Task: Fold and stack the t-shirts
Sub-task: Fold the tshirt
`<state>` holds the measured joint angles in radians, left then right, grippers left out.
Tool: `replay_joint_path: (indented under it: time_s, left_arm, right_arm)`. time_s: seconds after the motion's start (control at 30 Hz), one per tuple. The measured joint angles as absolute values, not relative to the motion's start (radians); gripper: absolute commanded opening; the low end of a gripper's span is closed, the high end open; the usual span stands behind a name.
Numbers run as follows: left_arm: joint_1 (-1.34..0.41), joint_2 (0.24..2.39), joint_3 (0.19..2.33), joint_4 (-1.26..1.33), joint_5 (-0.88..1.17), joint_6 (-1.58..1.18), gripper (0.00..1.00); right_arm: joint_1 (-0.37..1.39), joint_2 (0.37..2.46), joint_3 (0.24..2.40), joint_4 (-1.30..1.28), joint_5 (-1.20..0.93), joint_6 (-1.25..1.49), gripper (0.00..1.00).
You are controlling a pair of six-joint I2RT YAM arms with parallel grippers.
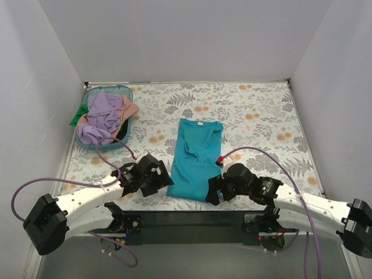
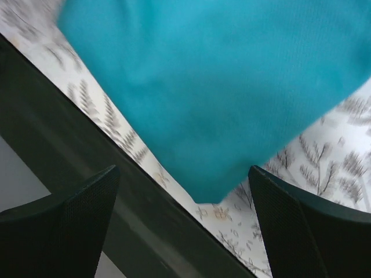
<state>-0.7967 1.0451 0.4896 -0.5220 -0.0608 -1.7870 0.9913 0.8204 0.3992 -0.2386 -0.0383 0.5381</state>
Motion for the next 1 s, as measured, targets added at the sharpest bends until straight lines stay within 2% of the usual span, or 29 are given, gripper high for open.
replay_joint_path:
  time_s: [0.07,0.17,0.2,0.27,0.37,0.43,0.57,0.6,0.67,0.7,0.73,1.0]
  left_arm:
    - [-0.809,1.009,0.463,-0.512,-0.033,-1.806,0.71]
    - [-0.823,1.0,0.421,-0.484,0.013,-1.828,0.63]
    - [-0.826,0.999,0.417,-0.475,0.025,-1.831,0.59]
    - [-0.838,1.011,0.412,-0.458,0.039,-1.839,0.58]
    - [-0.859,1.038,0.412,-0.432,0.057,-1.85,0.47]
    - [-0.87,1.059,0.412,-0.421,0.069,-1.855,0.39]
    - [-0.884,1.082,0.41,-0.416,0.075,-1.86,0.15]
    - [-0.887,1.085,0.408,-0.416,0.075,-1.863,0.01]
    - [-0.891,1.087,0.402,-0.418,0.075,-1.866,0.0]
    - [-0.894,1.087,0.4,-0.418,0.075,-1.865,0.0]
    - [-0.896,1.086,0.4,-0.418,0.075,-1.863,0.0]
    - [-0.946,0.949,0.402,-0.478,0.073,-1.852,0.0]
  right_arm:
    - [1.022,0.838,0.35,-0.254,-0.032,0.587,0.98]
    - [1.039,0.823,0.33,-0.254,-0.015,0.652,0.9]
    - [1.042,0.82,0.329,-0.253,-0.005,0.669,0.82]
    - [1.042,0.819,0.323,-0.253,0.009,0.704,0.75]
    - [1.043,0.819,0.307,-0.255,0.02,0.742,0.6]
    - [1.043,0.82,0.297,-0.255,0.02,0.762,0.57]
    - [1.043,0.831,0.293,-0.253,0.017,0.787,0.43]
    - [1.043,0.833,0.29,-0.252,0.016,0.792,0.38]
    - [1.043,0.833,0.287,-0.252,0.015,0.798,0.27]
    - [1.043,0.833,0.284,-0.252,0.015,0.8,0.08]
    - [1.043,0.833,0.284,-0.253,0.015,0.798,0.01]
    - [1.055,0.76,0.284,-0.268,-0.036,0.801,0.01]
